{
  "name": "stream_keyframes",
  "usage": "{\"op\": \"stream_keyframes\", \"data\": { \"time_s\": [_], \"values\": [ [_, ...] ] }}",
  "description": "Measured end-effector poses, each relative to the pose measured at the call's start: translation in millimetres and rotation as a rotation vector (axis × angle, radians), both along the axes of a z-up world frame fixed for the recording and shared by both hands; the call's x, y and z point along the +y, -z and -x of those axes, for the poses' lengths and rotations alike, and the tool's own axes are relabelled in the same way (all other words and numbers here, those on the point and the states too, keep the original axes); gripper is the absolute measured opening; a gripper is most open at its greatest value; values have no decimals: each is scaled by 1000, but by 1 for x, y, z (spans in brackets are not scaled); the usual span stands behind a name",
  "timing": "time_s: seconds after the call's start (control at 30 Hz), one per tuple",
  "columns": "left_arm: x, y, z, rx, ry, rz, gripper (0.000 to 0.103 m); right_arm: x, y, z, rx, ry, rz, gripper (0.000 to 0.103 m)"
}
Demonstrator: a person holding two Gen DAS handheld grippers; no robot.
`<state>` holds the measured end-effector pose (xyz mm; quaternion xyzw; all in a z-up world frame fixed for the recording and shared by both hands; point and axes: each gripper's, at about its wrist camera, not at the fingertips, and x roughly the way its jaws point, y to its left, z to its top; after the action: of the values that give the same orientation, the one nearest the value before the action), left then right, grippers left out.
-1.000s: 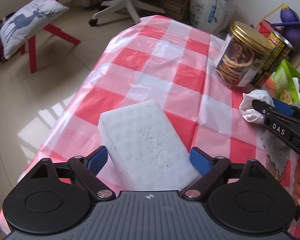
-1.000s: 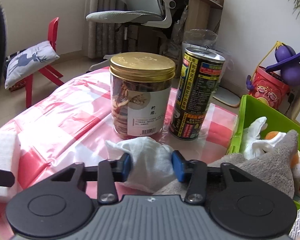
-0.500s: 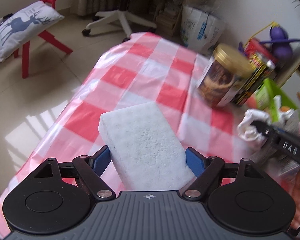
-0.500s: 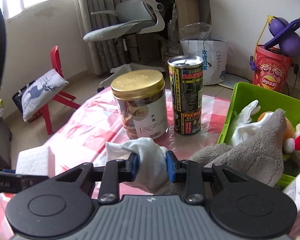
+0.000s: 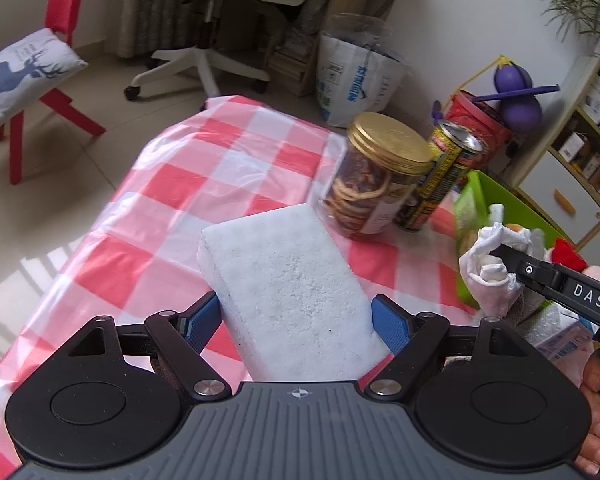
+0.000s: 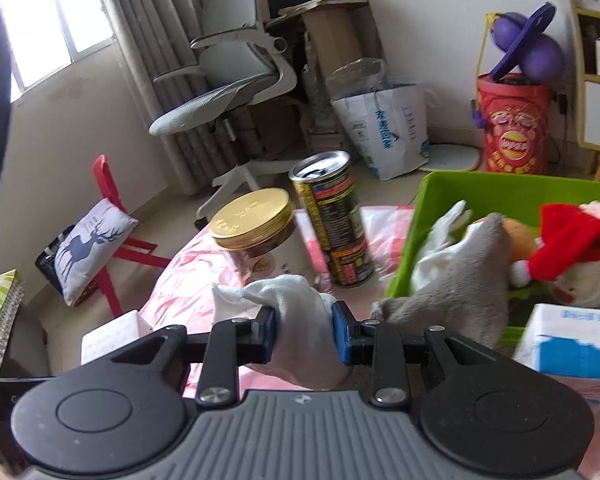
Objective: Organize soft objects
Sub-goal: 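Carry the sponge in the left tool while the right tool carries the white cloth to the bin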
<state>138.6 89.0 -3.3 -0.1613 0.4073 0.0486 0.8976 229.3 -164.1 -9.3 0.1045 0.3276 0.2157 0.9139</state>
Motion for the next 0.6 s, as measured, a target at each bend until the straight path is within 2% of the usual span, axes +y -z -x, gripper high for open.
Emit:
{"op": "stream_keyframes", "data": {
  "time_s": [0.13, 0.43, 0.6],
  "values": [
    [-10, -3, -1, -22, 16, 9, 79, -15, -7, 2, -10, 40, -32, 13],
    [-47, -17, -7, -116, 102, 69, 80, -51, -37, 16, -87, 160, -57, 13],
    [-68, -21, -11, -153, 140, 75, 80, -74, -56, 31, -139, 215, -62, 13]
  ]
}}
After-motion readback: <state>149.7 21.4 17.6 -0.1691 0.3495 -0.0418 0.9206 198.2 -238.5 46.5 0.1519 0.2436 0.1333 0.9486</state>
